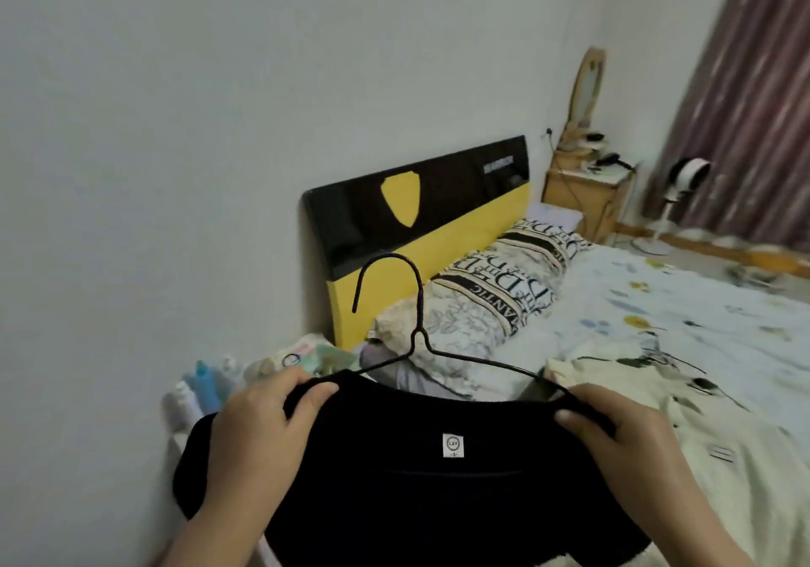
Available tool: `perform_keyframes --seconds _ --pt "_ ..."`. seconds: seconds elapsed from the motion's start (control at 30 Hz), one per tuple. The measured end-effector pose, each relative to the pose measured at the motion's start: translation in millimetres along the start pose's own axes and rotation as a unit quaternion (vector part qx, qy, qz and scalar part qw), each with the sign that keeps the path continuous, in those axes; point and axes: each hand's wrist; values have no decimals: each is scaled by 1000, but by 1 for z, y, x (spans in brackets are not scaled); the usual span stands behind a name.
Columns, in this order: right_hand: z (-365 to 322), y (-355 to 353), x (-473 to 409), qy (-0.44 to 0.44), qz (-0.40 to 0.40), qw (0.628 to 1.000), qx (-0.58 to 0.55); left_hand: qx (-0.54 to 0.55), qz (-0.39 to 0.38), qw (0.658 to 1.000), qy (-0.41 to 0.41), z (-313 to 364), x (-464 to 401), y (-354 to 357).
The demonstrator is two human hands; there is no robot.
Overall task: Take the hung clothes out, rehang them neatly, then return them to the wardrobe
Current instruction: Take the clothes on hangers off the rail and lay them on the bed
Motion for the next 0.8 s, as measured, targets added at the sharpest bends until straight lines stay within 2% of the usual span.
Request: perform_keyframes --seconds 0.2,0.43,0.8 --pt "83 -78 12 89 54 994 39 83 -115 988 60 83 -10 101" --pt "179 -160 16 159 82 981 69 150 -229 959 77 187 -1 212" --pt "304 -200 -4 256 144 952 88 142 -338 923 120 283 -14 361"
Point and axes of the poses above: each hand's wrist, its own x-axis away from the middle knuckle, its own y-axis out of the palm, z = x × y, and after that the axes turned 3 degrees about -y, right-handed
